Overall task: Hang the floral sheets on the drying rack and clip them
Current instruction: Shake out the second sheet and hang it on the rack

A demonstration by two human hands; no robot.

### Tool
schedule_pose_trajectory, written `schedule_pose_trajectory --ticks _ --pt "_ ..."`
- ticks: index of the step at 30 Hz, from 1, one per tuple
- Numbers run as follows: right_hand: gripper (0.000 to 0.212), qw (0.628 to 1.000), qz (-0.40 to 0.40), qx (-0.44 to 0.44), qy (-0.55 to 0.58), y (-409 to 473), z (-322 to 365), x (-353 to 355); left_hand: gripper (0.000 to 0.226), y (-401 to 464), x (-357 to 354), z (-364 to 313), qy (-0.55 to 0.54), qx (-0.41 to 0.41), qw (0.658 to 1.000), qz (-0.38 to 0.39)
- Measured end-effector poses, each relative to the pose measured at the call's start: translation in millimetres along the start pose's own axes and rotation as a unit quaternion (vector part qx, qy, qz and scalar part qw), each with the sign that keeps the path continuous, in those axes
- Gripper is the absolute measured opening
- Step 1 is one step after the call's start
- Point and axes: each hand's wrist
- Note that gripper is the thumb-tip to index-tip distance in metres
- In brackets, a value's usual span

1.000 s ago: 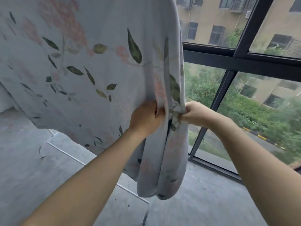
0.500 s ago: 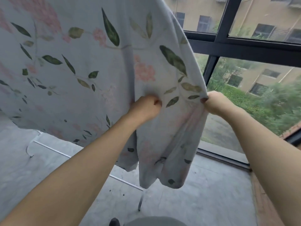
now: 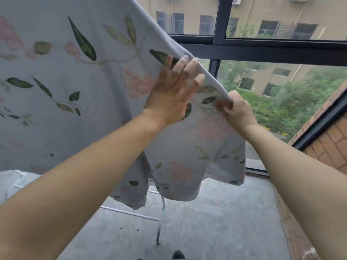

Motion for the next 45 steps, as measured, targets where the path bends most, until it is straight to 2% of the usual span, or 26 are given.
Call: schedule_pose_trajectory --ticks 2,3,6,8,10,11,13,15,17,19,20,21,23,25,26,27,30,32,34,40,41,42,43,45 --pt "0.041 0.997 0.068 -0.028 -0.008 -5 -7 8 0.051 24 4 11 0.040 -0.017 0.999 0.022" --pt "0.035 0.992 0.108 -0.057 -0.019 -6 -10 9 0.041 32 4 16 0.064 -0.032 0.996 0.053" --pt "0.018 0.949 0.236 -0.168 -0.126 -16 -21 7 0.019 49 5 20 0.045 -0.041 0.992 0.114" --pt "0.022 0.938 0.250 -0.211 -0.118 -26 -28 1 0.014 52 2 16 -0.005 0.005 0.994 0.107" --pt "0.026 0.943 0.232 -0.231 -0.065 -35 -31 -3 0.016 53 -1 13 -0.035 0.048 0.995 0.085" --pt "0.028 0.946 0.221 -0.230 -0.053 -35 -33 -3 0.017 55 2 14 -0.038 0.060 0.993 0.095" --pt "0.030 0.950 0.207 -0.229 -0.055 -33 -34 1 0.017 56 9 17 0.010 0.035 0.983 0.181" --pt "0.033 0.954 0.188 -0.227 -0.048 -26 -34 7 0.014 53 14 17 0.043 -0.050 0.952 0.298" --pt "0.032 0.967 0.153 -0.203 -0.032 -16 -34 17 0.013 51 18 7 -0.077 -0.121 0.910 0.389" --pt "0.025 0.979 0.137 -0.144 -0.043 -4 -24 31 0.030 45 21 -8 -0.192 -0.144 0.855 0.461" --pt "0.021 0.978 0.161 -0.119 -0.062 -1 -16 35 0.039 39 22 -14 -0.205 -0.156 0.843 0.472" --pt "0.018 0.966 0.214 -0.105 -0.098 1 -11 39 0.039 33 23 -22 -0.189 -0.175 0.845 0.468" --pt "0.014 0.901 0.369 -0.114 -0.197 0 -12 38 0.028 19 20 -38 -0.154 -0.210 0.838 0.479" --pt "0.014 0.813 0.500 -0.183 -0.234 -8 -22 20 0.022 4 16 -49 -0.115 -0.236 0.810 0.524" --pt "0.018 0.783 0.539 -0.215 -0.225 -12 -29 8 0.022 -3 14 -54 -0.078 -0.249 0.798 0.543" --pt "0.021 0.772 0.553 -0.227 -0.215 -14 -35 -4 0.024 -10 10 -56 -0.041 -0.256 0.792 0.553" --pt "0.015 0.779 0.552 -0.205 -0.214 -17 -50 -28 0.031 -39 -7 -60 0.015 -0.227 0.800 0.556" --pt "0.014 0.764 0.567 -0.218 -0.219 -17 -60 -40 0.035 -69 -23 -63 0.030 -0.220 0.793 0.568" --pt "0.017 0.754 0.574 -0.234 -0.217 -19 -71 -51 0.036 -96 -37 -69 0.054 -0.238 0.764 0.597" --pt "0.028 0.781 0.549 -0.243 -0.172 -34 -114 -98 0.048 -135 -60 -83 0.036 -0.192 0.684 0.702" --pt "0.029 0.783 0.548 -0.250 -0.157 -38 -121 -107 0.048 -134 -62 -84 0.028 -0.182 0.691 0.699" --pt "0.030 0.787 0.542 -0.259 -0.140 -41 -127 -118 0.044 -132 -63 -84 0.025 -0.178 0.718 0.672" --pt "0.033 0.793 0.533 -0.267 -0.122 -45 -131 -126 0.039 -127 -62 -84 0.027 -0.181 0.761 0.623" --pt "0.036 0.800 0.516 -0.299 -0.065 -50 -138 -148 0.031 -114 -62 -80 0.036 -0.195 0.824 0.531"
Point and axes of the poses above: each hand's wrist, its own y-axis towards the middle knuckle, its own x-axis out of the back of the hand, z = x × y, and after that the axes turned 13 degrees about y, right-handed
